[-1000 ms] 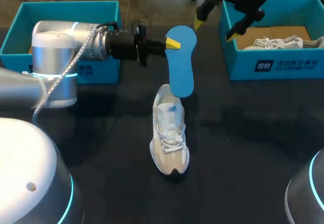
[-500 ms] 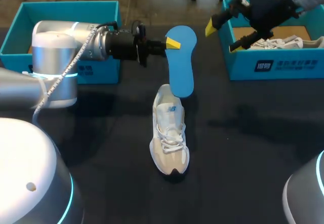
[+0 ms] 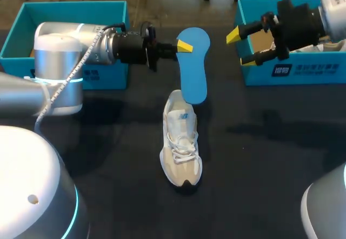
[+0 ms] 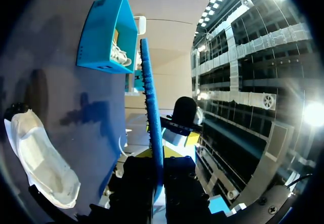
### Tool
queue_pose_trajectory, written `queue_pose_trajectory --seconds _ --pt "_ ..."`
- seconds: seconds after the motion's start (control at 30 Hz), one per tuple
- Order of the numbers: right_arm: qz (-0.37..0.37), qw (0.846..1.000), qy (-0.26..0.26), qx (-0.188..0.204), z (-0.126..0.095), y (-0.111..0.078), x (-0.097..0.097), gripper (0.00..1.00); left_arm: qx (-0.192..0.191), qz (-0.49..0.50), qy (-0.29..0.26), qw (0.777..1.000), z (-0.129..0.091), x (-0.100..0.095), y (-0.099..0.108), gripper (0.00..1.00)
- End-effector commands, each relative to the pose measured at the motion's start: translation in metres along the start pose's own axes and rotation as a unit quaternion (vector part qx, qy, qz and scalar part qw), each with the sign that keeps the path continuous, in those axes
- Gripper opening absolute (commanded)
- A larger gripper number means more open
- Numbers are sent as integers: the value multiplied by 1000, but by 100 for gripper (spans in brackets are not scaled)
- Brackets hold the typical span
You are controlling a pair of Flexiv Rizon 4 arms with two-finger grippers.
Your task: Take the shoe out of the shoebox, open the shoe tongue, remove and reinsert the insole, then place the shoe into the shoebox
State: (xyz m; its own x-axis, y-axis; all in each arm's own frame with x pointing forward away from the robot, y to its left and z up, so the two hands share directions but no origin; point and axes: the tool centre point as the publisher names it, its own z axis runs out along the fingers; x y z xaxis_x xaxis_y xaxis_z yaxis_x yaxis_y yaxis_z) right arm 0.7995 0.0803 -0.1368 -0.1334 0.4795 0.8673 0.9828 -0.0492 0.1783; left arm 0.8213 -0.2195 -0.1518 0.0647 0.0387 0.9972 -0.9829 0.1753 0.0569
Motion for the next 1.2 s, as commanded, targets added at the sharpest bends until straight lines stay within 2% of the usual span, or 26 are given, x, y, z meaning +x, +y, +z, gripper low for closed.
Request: queue_pose_trajectory --seconds 0.03,0.2,0.37,0.5,0.63,0.7,0.73,0.77,0.83,0.87,0.97,1.03,1.07,1.17,1.2 --pt "-1 995 98 6 3 -2 -6 100 -1 0 -1 1000 0 0 0 0" --pt "-1 995 98 6 3 -2 -6 100 19 46 -3 999 -4 7 -11 0" --pt "-1 995 98 6 3 -2 -6 100 36 146 -7 989 -7 12 -16 0" --pt "-1 995 98 6 3 -2 -6 100 38 255 -18 966 -7 11 -18 0" --pt "-1 995 98 6 3 -2 -6 100 26 327 2 945 -9 10 -15 0" --pt "-1 995 98 6 3 -2 -6 100 15 386 3 923 -11 12 -15 0" --pt "-1 995 98 6 3 -2 -6 100 10 430 1 903 -11 13 -16 0" --pt "-1 995 98 6 3 -2 -6 100 10 430 1 903 -11 13 -16 0" --pt "-1 995 98 6 3 -2 -6 100 11 465 23 885 -12 18 -18 0" --pt "-1 995 98 6 3 -2 -6 100 6 519 27 855 -13 22 -20 0" --pt "-1 995 98 6 3 -2 -6 100 -7 596 22 802 -14 25 -23 0" --pt "-1 995 98 6 3 -2 -6 100 -15 626 17 780 -15 27 -25 0" --pt "-1 995 98 6 3 -2 -6 100 -28 664 4 747 -16 28 -26 0" --pt "-1 995 98 6 3 -2 -6 100 -60 726 -20 684 -21 27 -32 0" --pt "-1 995 98 6 3 -2 -6 100 -64 737 -21 673 -22 26 -34 0"
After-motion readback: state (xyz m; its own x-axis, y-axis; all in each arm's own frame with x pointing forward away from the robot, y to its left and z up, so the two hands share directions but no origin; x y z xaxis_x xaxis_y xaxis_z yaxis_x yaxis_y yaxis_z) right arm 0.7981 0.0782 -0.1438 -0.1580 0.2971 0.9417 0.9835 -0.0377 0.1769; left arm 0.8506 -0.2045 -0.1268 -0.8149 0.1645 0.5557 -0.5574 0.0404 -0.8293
